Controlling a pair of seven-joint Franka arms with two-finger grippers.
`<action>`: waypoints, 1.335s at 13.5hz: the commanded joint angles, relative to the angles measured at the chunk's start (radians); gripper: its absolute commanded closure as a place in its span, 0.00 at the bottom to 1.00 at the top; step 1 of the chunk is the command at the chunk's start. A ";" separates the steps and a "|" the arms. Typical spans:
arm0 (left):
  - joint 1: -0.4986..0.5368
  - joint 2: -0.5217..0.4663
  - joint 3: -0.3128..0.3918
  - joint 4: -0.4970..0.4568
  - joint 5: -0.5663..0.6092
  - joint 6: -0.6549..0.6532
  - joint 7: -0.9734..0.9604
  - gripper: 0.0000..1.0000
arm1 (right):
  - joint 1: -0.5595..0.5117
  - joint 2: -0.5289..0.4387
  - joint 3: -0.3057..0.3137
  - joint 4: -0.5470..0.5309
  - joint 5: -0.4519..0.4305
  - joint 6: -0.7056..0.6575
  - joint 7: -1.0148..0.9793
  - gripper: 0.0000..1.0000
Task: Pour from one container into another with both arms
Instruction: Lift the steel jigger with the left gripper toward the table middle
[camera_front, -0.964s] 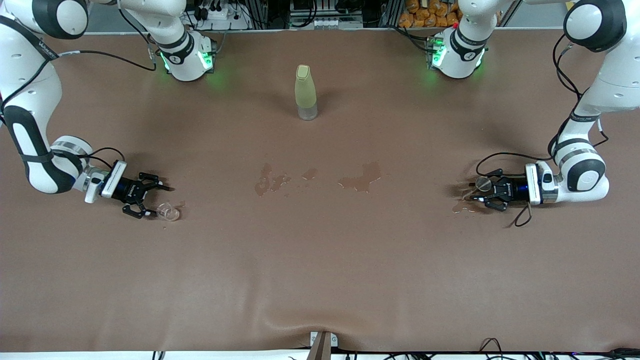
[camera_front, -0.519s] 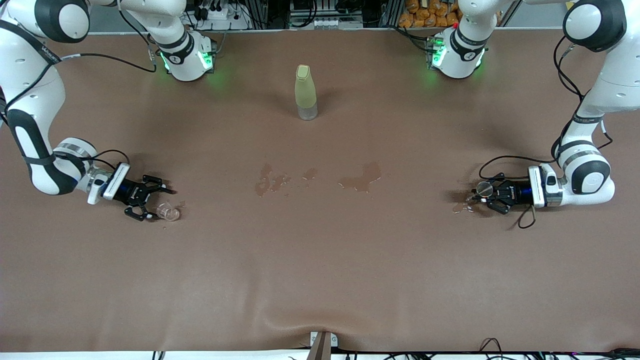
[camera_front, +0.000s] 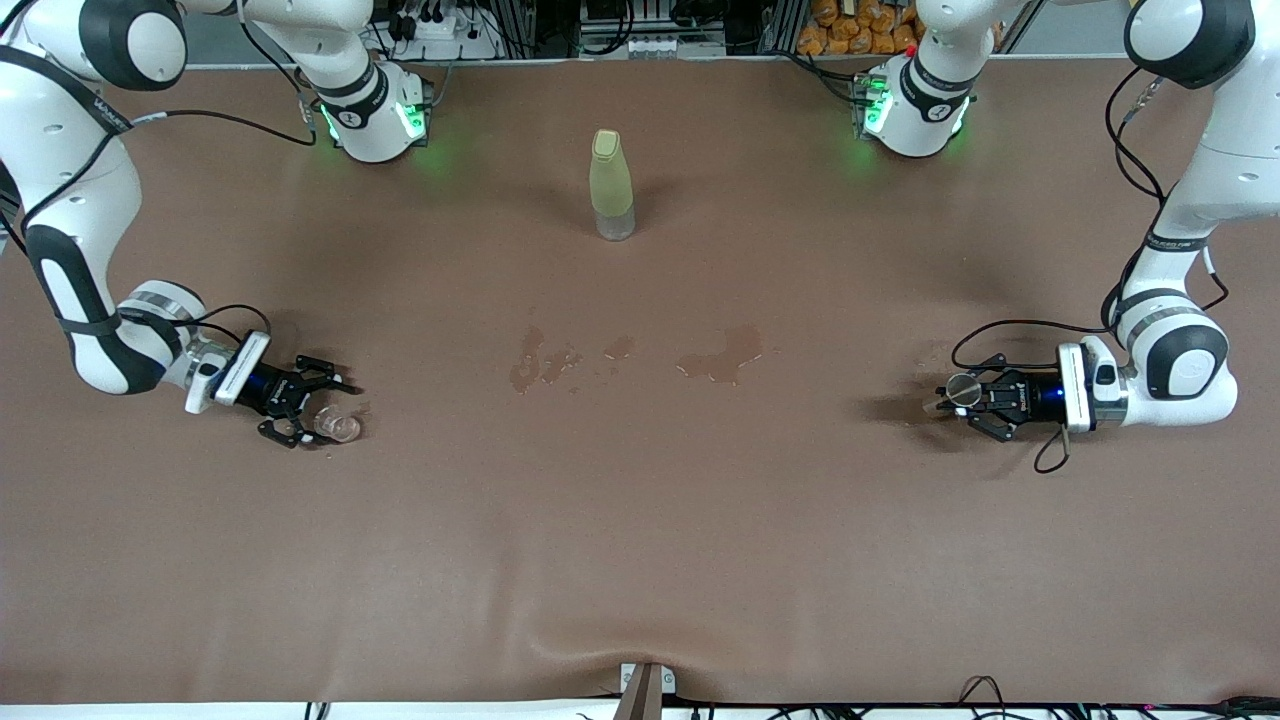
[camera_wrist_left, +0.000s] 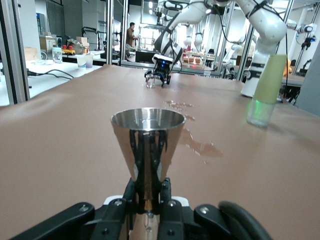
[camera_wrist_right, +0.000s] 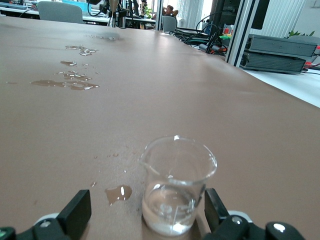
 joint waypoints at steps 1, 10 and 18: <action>-0.007 -0.044 -0.006 -0.011 -0.028 0.002 -0.017 1.00 | 0.011 0.030 -0.005 -0.010 0.083 -0.005 -0.330 0.00; -0.007 -0.053 -0.164 -0.008 -0.068 0.161 -0.067 1.00 | 0.028 0.050 -0.005 -0.006 0.139 0.008 -0.402 0.00; -0.108 -0.046 -0.264 -0.034 -0.185 0.373 -0.066 1.00 | 0.034 0.050 -0.005 -0.003 0.140 0.039 -0.402 0.44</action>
